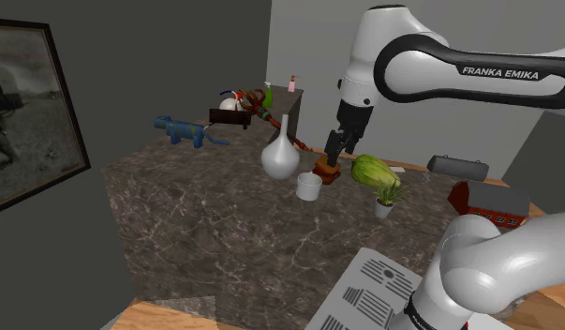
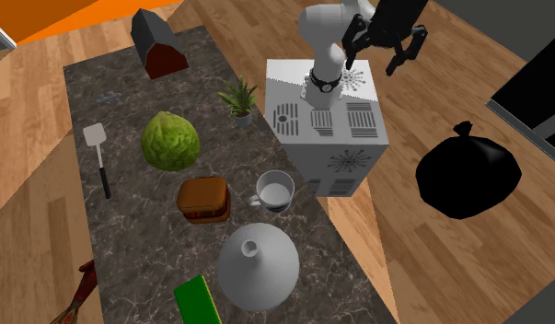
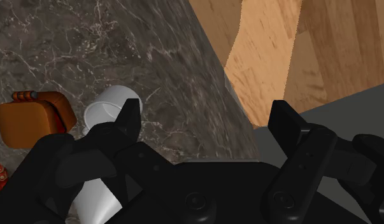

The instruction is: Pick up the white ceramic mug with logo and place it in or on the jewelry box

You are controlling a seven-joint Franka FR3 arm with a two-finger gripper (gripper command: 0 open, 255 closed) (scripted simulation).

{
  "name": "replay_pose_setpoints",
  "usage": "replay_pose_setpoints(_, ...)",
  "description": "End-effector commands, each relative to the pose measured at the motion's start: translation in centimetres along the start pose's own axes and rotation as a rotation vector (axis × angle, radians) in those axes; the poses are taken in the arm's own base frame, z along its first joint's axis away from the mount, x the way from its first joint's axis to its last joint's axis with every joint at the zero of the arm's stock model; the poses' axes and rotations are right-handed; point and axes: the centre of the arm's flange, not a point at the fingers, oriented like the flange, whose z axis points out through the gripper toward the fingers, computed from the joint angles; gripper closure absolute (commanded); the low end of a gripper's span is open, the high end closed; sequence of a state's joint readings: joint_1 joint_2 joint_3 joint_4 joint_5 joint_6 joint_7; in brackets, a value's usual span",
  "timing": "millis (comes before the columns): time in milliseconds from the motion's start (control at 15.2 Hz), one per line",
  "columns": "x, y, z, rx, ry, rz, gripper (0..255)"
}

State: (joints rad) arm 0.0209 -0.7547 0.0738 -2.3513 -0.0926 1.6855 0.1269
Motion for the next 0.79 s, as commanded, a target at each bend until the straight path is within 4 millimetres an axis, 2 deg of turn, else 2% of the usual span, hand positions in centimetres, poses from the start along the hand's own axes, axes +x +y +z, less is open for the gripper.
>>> replay_pose_setpoints(0,0.0,0.0,0.0,0.000,0.000,0.000,0)
replay_pose_setpoints(726,7.8,6.3,11.2,0.040,-0.023,-0.035,0)
